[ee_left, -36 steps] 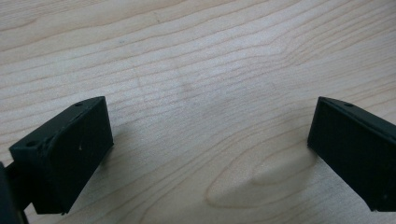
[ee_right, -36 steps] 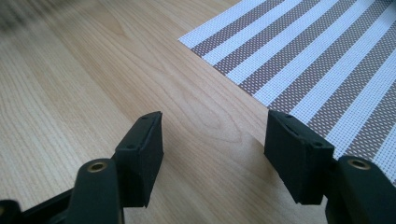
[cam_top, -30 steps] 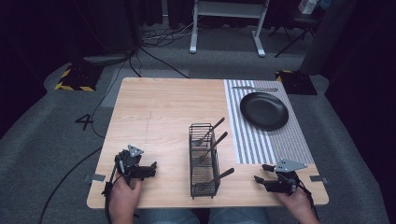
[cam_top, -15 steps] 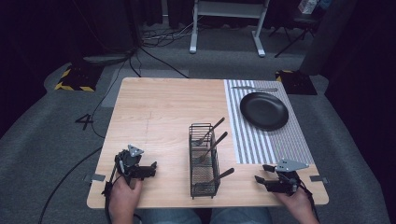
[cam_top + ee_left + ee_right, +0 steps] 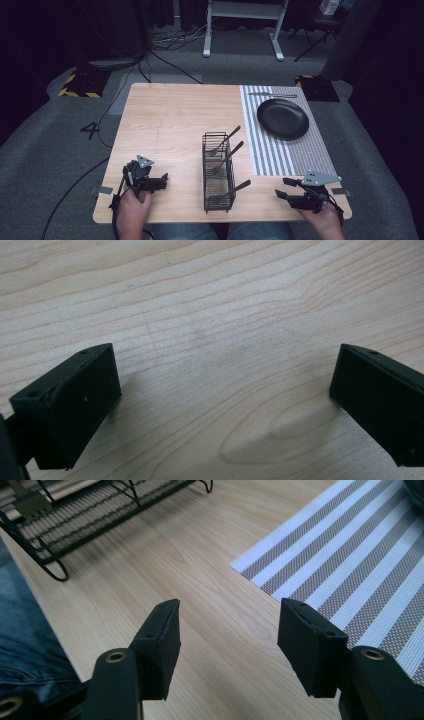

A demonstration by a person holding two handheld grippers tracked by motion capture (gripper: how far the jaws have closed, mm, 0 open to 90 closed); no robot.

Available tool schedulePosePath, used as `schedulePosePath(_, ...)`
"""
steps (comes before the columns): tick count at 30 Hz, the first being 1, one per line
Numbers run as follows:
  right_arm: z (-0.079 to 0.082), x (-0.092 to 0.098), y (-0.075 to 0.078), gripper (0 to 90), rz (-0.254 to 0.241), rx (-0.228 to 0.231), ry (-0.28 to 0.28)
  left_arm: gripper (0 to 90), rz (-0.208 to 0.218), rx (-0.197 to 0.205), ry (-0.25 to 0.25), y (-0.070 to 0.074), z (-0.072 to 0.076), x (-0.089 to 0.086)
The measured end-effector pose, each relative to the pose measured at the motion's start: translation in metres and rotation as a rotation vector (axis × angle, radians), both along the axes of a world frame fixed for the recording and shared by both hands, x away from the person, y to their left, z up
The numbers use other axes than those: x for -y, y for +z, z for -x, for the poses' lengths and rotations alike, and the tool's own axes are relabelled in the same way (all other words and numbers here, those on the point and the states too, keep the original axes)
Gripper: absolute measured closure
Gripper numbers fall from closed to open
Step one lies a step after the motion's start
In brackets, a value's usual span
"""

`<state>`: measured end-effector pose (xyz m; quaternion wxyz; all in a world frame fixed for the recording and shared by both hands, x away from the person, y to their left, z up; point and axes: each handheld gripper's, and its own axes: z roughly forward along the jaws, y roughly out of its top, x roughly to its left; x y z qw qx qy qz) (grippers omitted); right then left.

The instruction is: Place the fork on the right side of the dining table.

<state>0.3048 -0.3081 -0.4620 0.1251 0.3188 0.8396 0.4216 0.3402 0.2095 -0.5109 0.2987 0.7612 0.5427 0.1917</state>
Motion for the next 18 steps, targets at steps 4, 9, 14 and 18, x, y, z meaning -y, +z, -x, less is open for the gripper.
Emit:
schedulePosePath(4,0.005,-0.003,0.013,42.5,-0.026,-0.009,0.0,0.1,0.0,0.0,0.0,0.0,0.0,0.0)
schedulePosePath(9,0.01,-0.008,0.03,42.5,-0.04,-0.021,0.011,0.1,0.0,0.0,0.0,0.0,0.0,0.0)
schedulePosePath(14,0.013,-0.01,0.041,42.5,-0.048,-0.019,0.026,0.1,0.0,0.0,0.0,0.0,0.0,0.0)
schedulePosePath(18,0.014,-0.016,0.05,42.6,-0.051,-0.031,0.045,0.1,0.0,0.0,0.0,0.0,0.0,0.0)
